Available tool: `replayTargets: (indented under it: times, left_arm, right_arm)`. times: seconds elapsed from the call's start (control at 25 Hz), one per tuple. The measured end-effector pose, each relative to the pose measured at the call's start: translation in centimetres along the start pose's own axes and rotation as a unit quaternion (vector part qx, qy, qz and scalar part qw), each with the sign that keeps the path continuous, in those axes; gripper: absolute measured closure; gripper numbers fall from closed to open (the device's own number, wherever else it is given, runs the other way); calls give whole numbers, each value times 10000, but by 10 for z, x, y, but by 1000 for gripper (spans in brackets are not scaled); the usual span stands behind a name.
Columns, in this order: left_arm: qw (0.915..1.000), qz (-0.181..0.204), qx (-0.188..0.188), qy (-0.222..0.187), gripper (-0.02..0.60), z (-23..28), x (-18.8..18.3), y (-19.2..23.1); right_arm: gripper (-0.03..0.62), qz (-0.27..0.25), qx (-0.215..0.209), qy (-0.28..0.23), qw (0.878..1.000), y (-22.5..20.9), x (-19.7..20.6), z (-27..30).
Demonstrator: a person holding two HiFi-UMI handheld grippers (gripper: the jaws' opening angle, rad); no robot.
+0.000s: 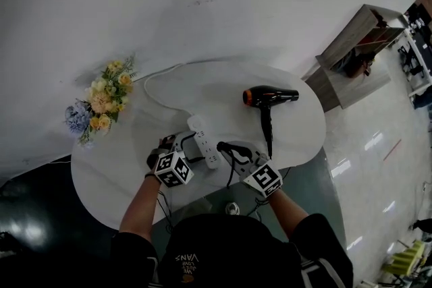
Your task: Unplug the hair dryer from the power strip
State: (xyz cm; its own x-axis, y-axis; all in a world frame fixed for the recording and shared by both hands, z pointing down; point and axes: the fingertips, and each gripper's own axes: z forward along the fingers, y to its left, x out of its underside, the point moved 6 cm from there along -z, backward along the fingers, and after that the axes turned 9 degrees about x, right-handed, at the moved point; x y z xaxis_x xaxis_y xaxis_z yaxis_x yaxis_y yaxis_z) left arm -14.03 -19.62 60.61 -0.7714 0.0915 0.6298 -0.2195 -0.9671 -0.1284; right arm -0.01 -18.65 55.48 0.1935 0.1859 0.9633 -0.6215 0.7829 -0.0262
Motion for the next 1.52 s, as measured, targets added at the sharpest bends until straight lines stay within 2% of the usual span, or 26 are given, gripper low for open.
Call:
replayTargets:
  times: [0.16,0.36,0.44,0.48,0.56,0.8,1.08,1.28,1.52]
  left_arm:
    - [9981,-256,-443,-338,187,-17,-15,-10]
    - [9910,-455,-1056,-690,192,-38,-29,-29]
    - [9869,-553,-1280,-810,227,-46,-33,-39]
    - [9844,-592,-1409,-873,274,-49,-34,-43]
    - [9781,-669,-1666,-1057,357,-55,-35,-55]
    - [9534,-899,-2408,-1581,508,-82,-52,-87]
    - [9360,-1176,-2776,-1817,560,-97,-64,-124]
    - [9184,-1326,-3111,-2055,563,-109,-74,-151]
    - [8928,-1620,-3491,-2342,563,-124,-88,-186]
  right_arm:
    - [516,132,85,-125,9998,1,-6,-18]
    - [517,272,201,-277,9990,2,-12,-43]
    - [517,313,219,-335,9987,3,-15,-53]
    - [517,344,230,-362,9985,4,-16,-58]
    - [517,421,264,-408,9979,5,-15,-68]
    - [516,499,384,-518,9967,11,-16,-100]
    - [517,657,480,-577,9950,19,-9,-131]
    - [517,800,566,-599,9934,25,-4,-155]
    - [517,973,641,-635,9912,35,-1,-186]
